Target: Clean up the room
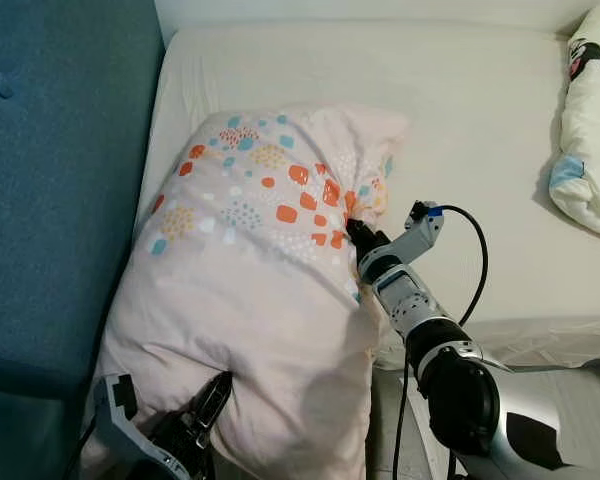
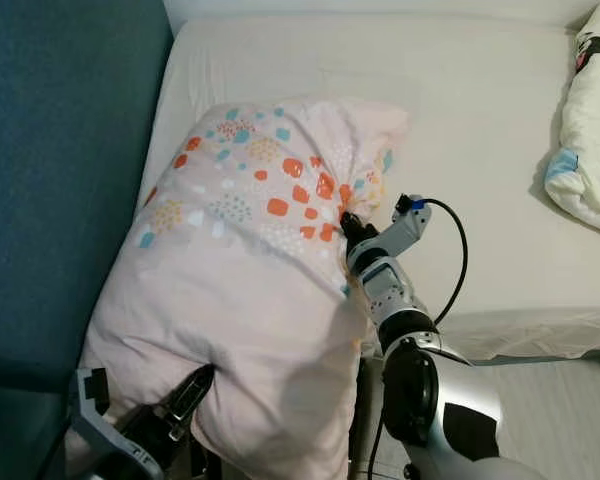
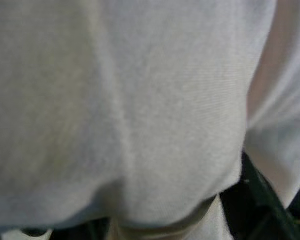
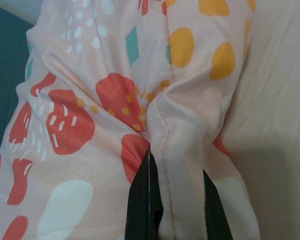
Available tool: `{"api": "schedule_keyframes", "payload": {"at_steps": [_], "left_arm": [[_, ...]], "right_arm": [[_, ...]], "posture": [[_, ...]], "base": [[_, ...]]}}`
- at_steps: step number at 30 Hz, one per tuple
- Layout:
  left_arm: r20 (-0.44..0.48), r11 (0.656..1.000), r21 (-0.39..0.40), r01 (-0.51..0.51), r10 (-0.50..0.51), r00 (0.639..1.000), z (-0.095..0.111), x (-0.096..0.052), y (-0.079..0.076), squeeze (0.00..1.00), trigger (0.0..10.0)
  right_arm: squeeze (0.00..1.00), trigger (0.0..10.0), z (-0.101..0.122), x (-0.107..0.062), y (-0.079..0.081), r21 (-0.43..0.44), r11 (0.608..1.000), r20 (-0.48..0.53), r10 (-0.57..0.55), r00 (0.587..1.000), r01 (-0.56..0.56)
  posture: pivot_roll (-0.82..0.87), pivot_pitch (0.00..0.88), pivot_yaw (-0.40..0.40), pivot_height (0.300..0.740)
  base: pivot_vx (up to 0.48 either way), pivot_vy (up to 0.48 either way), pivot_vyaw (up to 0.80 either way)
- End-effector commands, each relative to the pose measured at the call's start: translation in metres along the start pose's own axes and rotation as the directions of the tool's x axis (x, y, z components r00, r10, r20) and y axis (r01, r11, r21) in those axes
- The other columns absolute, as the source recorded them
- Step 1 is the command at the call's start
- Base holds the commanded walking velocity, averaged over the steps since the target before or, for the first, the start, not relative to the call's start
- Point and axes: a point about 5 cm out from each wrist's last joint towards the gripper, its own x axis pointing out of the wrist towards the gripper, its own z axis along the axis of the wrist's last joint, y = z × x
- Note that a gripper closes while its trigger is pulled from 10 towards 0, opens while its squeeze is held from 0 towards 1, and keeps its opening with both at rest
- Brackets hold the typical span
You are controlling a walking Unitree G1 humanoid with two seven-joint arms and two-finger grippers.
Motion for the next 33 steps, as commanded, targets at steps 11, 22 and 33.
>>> {"api": "schedule_keyframes", "payload": {"at_steps": [11, 22, 33], "left_arm": [[0.015, 0.998, 0.059, -0.037, 0.036, 0.999, -0.007, 0.003, -0.002, 0.0, 0.0], [0.106, 0.953, 0.268, 0.138, -0.172, 0.979, 0.035, 0.029, -0.042, 0.0, 0.0], [0.212, 0.835, 0.389, 0.389, -0.492, 0.844, 0.083, 0.043, -0.125, 0.0, 0.0]], "right_arm": [[0.0, 0.0, -0.012, -0.006, -0.011, 0.012, 0.999, -0.041, -0.045, 0.998, 0.045], [0.0, 0.0, 0.009, 0.011, 0.025, -0.012, 0.999, 0.007, 0.046, 0.999, -0.046], [0.0, 0.0, 0.065, 0.031, 0.106, -0.021, 0.958, 0.153, 0.285, 0.946, -0.285]], "posture": [[0.16, 0.418, -0.088, 0.57], [0.15, 0.413, -0.091, 0.57], [0.15, 0.407, -0.094, 0.57]], "base": [[0.0, 0.0, 0.0], [0.0, 0.0, 0.0], [0.0, 0.0, 0.0]]}}
